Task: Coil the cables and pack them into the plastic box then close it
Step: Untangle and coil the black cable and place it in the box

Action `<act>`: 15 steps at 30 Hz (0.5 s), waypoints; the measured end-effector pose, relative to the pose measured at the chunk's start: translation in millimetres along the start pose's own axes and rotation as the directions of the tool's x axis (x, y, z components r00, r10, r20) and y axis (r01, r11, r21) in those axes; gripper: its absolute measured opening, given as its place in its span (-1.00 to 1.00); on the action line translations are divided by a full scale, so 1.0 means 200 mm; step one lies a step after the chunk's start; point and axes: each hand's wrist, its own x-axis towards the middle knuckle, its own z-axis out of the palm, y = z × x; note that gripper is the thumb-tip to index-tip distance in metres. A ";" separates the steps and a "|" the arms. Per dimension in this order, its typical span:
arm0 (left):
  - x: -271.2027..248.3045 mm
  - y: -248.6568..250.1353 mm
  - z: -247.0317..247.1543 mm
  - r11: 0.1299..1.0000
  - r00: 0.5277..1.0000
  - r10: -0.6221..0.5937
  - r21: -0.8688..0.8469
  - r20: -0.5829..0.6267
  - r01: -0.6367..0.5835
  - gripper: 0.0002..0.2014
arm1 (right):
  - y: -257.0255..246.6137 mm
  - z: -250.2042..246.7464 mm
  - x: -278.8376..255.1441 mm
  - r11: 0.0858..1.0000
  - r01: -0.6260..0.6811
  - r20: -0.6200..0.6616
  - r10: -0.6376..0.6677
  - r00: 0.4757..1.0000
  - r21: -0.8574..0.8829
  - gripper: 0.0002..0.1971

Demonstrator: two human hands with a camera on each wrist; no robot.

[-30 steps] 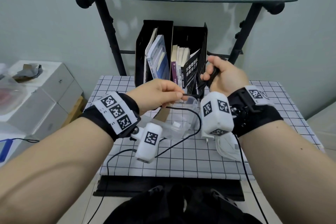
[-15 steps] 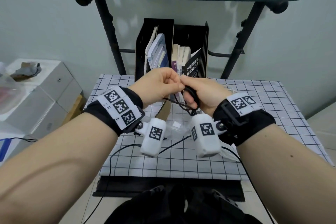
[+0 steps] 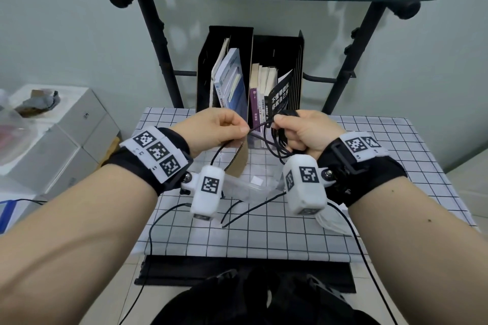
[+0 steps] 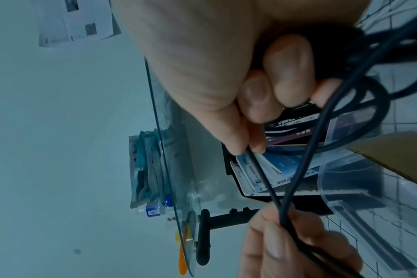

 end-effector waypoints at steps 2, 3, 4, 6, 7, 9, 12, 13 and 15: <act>-0.01 0.00 -0.01 1.000 1.000 0.013 -0.001 -0.015 -0.013 -0.98 | 0.00 0.00 0.00 1.000 -0.017 -0.016 0.017 1.000 0.023 -0.77; -0.01 0.00 -0.02 1.000 1.000 0.019 -0.005 -0.025 -0.019 -0.98 | 0.00 0.00 0.01 0.999 -0.022 -0.025 0.023 0.999 0.032 -0.78; -0.01 0.00 -0.02 0.999 0.999 0.030 -0.010 -0.038 -0.031 -0.98 | 0.00 0.00 0.01 0.999 -0.026 -0.033 0.028 0.999 0.043 -0.78; -0.01 0.00 -0.02 0.998 0.995 0.056 -0.017 -0.084 -0.058 -0.97 | 0.00 0.00 0.02 0.998 -0.040 -0.043 0.042 0.998 0.057 -0.79; 0.00 -0.01 -0.03 0.997 0.990 0.068 -0.023 -0.123 -0.072 -0.96 | 0.00 -0.01 0.02 0.997 -0.053 -0.048 0.055 0.997 0.048 -0.80; 0.00 -0.03 -0.05 0.993 0.976 0.093 -0.058 -0.198 -0.107 -0.96 | 0.00 -0.02 0.03 0.996 -0.081 -0.058 0.083 0.995 0.034 -0.81; 0.00 -0.03 -0.09 0.988 0.968 0.116 -0.070 -0.223 -0.135 -0.94 | 0.01 -0.05 0.04 0.991 -0.107 -0.067 0.113 0.991 0.080 -0.79; 0.00 -0.03 -0.11 0.990 0.972 0.127 -0.038 -0.199 -0.138 -0.94 | 0.02 -0.06 0.05 0.989 -0.115 -0.076 0.122 0.990 0.097 -0.78; -0.01 -0.03 -0.12 0.991 0.985 0.128 -0.009 -0.115 -0.130 -0.97 | 0.02 -0.07 0.05 0.985 -0.123 -0.106 0.137 0.985 0.122 -0.79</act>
